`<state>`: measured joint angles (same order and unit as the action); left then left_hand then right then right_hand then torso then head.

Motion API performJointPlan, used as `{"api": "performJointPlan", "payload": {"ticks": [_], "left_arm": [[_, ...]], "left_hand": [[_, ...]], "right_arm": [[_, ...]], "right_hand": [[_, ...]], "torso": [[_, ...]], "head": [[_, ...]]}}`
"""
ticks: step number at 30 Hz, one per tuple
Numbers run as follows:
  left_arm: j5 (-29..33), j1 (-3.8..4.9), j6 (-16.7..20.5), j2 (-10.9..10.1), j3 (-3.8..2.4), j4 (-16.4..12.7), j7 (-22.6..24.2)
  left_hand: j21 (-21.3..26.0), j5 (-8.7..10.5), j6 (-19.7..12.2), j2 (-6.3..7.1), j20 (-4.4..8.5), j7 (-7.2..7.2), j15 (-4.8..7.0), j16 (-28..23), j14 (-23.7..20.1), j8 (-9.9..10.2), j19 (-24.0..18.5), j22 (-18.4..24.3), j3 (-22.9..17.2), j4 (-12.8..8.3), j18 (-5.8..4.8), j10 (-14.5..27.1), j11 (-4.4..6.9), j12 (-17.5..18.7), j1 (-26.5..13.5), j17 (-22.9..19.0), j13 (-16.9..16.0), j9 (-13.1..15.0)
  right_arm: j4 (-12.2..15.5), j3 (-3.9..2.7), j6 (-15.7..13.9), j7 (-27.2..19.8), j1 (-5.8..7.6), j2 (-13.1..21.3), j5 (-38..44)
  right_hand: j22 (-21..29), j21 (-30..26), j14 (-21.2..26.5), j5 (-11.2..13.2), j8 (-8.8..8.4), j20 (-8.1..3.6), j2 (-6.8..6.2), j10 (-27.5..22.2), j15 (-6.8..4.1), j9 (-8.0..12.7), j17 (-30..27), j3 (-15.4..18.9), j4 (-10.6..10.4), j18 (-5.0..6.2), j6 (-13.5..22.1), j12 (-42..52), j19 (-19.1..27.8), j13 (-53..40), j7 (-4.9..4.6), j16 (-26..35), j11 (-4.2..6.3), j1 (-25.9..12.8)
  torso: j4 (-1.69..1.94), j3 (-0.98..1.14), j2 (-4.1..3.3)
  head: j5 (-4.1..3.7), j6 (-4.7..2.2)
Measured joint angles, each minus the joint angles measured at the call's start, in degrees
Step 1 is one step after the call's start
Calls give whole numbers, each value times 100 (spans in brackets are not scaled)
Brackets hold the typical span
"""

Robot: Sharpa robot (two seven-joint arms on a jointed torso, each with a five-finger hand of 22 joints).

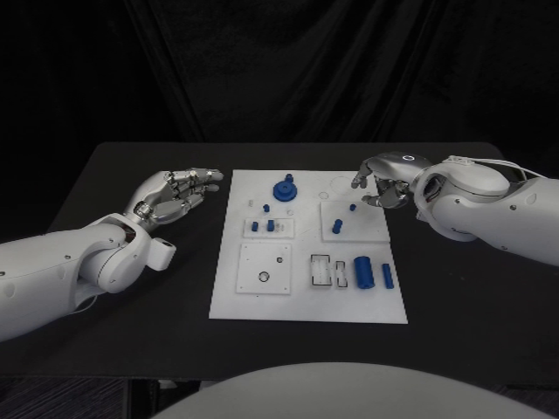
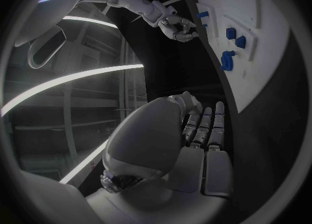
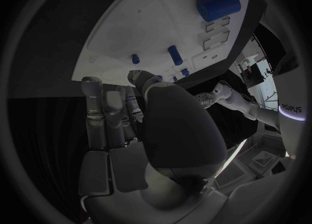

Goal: Assemble the parts on the task board

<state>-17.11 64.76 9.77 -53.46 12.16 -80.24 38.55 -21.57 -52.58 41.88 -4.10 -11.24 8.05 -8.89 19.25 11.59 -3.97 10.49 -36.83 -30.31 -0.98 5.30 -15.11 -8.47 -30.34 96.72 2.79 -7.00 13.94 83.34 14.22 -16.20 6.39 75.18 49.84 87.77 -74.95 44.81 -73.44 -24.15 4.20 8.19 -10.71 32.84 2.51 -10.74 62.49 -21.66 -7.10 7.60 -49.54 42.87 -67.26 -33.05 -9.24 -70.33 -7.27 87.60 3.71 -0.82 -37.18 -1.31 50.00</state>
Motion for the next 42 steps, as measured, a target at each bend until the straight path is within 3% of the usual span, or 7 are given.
{"api": "performJointPlan", "payload": {"ticks": [3, 7, 10, 15, 26, 31, 42], "left_arm": [[85, -1, -75, 19, 0, 92, 4], [157, -1, -164, 57, 0, 206, 8], [249, -3, -251, 79, 0, 237, 10], [429, -4, -472, 101, 0, 207, 14], [1137, -4, -1286, -73, -4, -410, 19], [1482, -4, -1613, -191, -11, -742, 20], [1893, -4, -2128, -248, -18, -1029, 25]], "left_hand": [[31, 57, 17, 140, 0, -17, 14, -89, 14, -3, 0, 15, -821, -371, 0, -37, 39, 0, -204, -6, 98, -64], [-64, 926, 30, 128, 0, -29, 51, -186, 51, -24, 0, -155, -1036, -465, 90, -76, 78, 0, -516, -6, 206, -151], [-107, 1888, 14, 100, -49, -45, 51, -270, 50, -24, -49, -267, -608, -87, 90, -76, 77, 15, -825, -7, 263, -233], [9, 3014, -228, 105, -114, -58, -12, -422, -13, -24, -114, -228, 278, 765, 89, 7, 98, 164, -1381, -19, 320, -388], [1150, 4290, -2097, -590, -278, -200, -32, -1264, -714, 149, -585, 1255, 2651, 1584, 272, 801, 157, 1295, -2770, -138, 454, -996], [1402, 4691, -2543, -573, -329, -195, -107, -1452, -845, 177, -636, 1613, 3389, 1589, 271, 989, 157, 1602, -2816, -167, 487, -1124], [1593, 4925, -3052, -574, -403, -283, -258, -1639, -995, 215, -643, 1903, 4147, 1567, 270, 1195, 35, 2010, -3010, -195, 528, -1221]], "right_arm": [[-25, 0, 8, 0, -29, -15, 63], [-50, 0, 12, -7, -49, -26, 117], [-51, 0, 12, -18, -66, -29, 148], [-56, 0, 9, -40, -93, -26, 162], [-69, 0, -11, -130, -182, -2, 124], [-87, 0, -33, -163, -211, -16, 110], [-199, 0, -92, -234, -297, -98, 97]], "right_hand": [[0, 0, 0, 27, 0, 1, 0, 0, 0, -6, -15, 17, 17, 0, 0, 0, 1, 17, 0, 0, 0, 0], [0, 0, 21, 95, 9, 21, 0, 0, 21, -13, -37, 17, 17, 94, 0, 0, 21, 52, 0, 0, 0, 0], [1, 0, 21, 118, 29, 21, 10, 2, 21, -17, -50, 17, 16, 94, 0, 0, 20, 69, 0, 0, -2, -10], [1, 26, 21, 160, 29, 21, 24, 49, 21, -23, -65, 31, 31, 94, 0, 0, 20, 93, 0, 0, -5, -23], [2, 96, 21, 230, 51, 21, 47, 198, 21, -29, -70, 33, 30, 93, 0, 0, 20, 178, 0, -26, -10, -47], [2, 95, 21, 432, 74, 21, 91, 294, 21, -43, -135, 64, -1, 93, -21, 0, 20, 303, 20, -50, 8, -91], [2, 61, 41, 467, 97, 21, 123, 361, 1, -49, -234, 79, -17, 92, -42, 0, 20, 369, -1, -50, 11, -122]], "torso": [[15, -20, -2], [32, -36, -4], [40, -39, -4], [42, -41, 3], [31, -40, 9], [36, -42, 7], [44, -48, 2]], "head": [[-17, 0], [-47, 0], [-60, 0], [-62, 0], [-47, 0], [-53, 0], [-87, 0]]}}
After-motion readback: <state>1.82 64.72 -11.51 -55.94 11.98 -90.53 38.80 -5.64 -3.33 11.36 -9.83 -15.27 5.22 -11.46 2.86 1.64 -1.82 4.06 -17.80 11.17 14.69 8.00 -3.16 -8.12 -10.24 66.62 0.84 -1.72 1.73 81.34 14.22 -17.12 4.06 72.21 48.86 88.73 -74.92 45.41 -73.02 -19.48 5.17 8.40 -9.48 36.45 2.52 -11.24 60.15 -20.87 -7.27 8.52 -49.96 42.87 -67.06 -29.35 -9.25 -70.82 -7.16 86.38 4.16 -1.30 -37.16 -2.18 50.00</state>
